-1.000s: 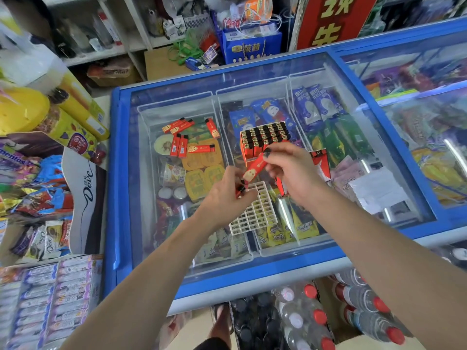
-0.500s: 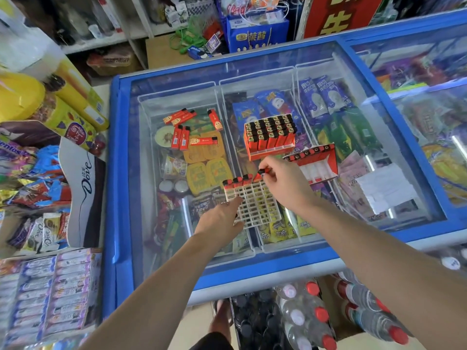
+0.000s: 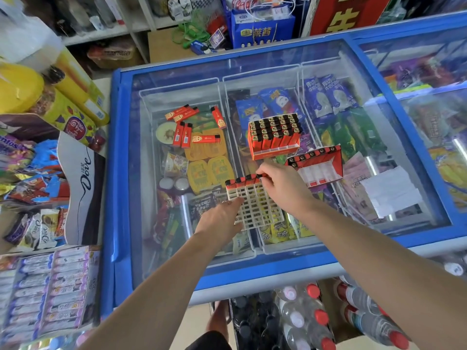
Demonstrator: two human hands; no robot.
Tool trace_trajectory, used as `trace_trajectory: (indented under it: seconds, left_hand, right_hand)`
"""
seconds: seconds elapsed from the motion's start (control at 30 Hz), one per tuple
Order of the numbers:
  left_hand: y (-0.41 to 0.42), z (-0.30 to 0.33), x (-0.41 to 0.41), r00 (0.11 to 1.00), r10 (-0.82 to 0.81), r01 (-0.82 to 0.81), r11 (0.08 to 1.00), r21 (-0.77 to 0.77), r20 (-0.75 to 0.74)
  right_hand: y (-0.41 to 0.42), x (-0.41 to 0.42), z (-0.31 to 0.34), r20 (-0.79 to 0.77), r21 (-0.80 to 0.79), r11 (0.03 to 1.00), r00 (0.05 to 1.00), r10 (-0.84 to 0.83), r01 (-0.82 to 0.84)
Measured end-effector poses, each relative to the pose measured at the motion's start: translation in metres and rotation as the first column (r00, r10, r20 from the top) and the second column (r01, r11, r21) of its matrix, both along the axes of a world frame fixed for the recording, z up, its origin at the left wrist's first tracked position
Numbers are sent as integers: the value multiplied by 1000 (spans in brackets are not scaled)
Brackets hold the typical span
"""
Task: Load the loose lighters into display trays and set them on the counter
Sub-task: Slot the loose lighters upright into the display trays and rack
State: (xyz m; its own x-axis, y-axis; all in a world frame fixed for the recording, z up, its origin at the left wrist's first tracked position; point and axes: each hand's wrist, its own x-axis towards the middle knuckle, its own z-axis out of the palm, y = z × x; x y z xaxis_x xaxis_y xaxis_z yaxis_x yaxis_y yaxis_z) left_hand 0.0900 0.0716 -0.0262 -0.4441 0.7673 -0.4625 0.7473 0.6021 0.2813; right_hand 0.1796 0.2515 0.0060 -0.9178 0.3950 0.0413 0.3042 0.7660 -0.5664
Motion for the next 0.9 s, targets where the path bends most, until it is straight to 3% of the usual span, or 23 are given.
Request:
trace_trajectory:
  seconds: [0.23,0.33,0.43,0.53,0.63,0.67,0.77,0.9]
  left_hand:
    - [3,11,-2,998,4,-5,1000,24,55]
    - [7,29,-2,976,33,-72,981,180,215]
    - [20,52,-1,870,129,-312,892,328,476]
    - [38,71,-3,762,219,-508,785,354,609]
    - [50,81,-6,790,185,-485,772,410,585]
    - [52,82,-6,807,174,-466,774,428,564]
    - [55,84,-4,836,153,-427,785,450,527]
    - [59,84,2,826,140,-427,789,442,547]
  right_hand:
    - [1,0,-2,60,-43,997,996,-63,65]
    - [1,3,5,50,-39,995,995,-90,92]
    - [-3,5,17,-53,-139,969,975,-215,206]
    - [-4,6,34,14,-520,778,914,-405,353]
    - [3,13,48,140,-834,483,949,-282,267]
    - [6,16,51,140,-848,472,960,-244,243]
    - [16,22,57,121,-795,565,970,-210,221]
    - [21,26,60,118,-776,603,981,-151,186]
